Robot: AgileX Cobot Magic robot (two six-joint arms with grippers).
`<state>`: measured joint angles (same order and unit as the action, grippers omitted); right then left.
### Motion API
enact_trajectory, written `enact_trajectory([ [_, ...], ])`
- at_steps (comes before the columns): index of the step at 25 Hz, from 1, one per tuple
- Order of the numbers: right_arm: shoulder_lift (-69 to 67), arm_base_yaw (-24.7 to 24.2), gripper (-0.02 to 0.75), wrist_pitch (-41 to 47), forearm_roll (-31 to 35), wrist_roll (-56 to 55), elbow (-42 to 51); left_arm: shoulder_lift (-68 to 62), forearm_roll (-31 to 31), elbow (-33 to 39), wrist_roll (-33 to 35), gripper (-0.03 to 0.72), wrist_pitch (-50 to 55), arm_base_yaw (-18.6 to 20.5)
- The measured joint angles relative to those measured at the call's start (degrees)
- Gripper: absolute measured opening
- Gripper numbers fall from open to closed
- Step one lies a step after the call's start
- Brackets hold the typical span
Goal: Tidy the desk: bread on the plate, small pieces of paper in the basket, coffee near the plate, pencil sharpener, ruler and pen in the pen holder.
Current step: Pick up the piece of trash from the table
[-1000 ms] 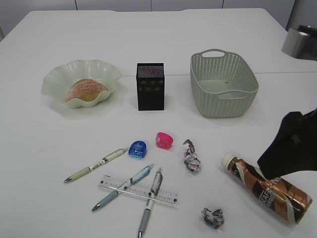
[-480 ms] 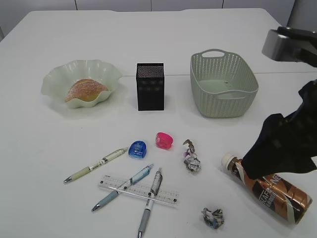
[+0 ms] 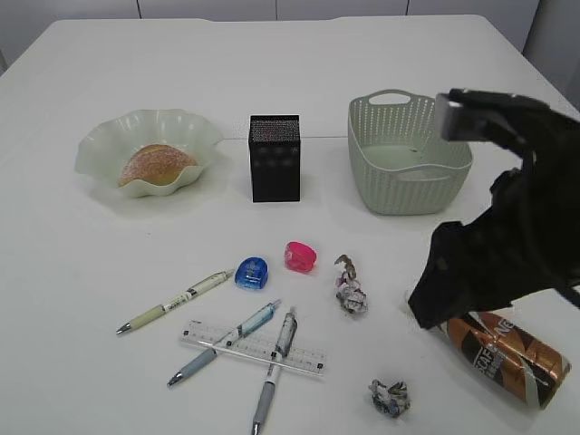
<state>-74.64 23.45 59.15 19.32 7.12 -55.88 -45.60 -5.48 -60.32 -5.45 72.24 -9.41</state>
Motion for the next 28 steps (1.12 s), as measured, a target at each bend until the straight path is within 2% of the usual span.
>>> enact_trajectory([
  [4, -5.7, 1.2, 0.552, -0.7, -5.4, -3.9, 0.0, 0.0, -0.1, 0.0, -0.1, 0.530, 0.0, 0.0],
  [8, -10.7, 4.5, 0.552, -2.1, -11.7, -9.0, -0.1, 0.0, -0.1, 0.0, -0.1, 0.528, 0.0, 0.0],
  [21, -21.4, 10.5, 0.552, -8.7, -13.1, -13.6, -0.1, 0.0, -0.1, 0.0, -0.1, 0.526, 0.0, 0.0],
  [28, -26.6, 11.4, 0.552, -11.7, -16.1, -15.1, -0.5, 0.0, -0.1, 0.0, -0.1, 0.522, 0.0, 0.0],
])
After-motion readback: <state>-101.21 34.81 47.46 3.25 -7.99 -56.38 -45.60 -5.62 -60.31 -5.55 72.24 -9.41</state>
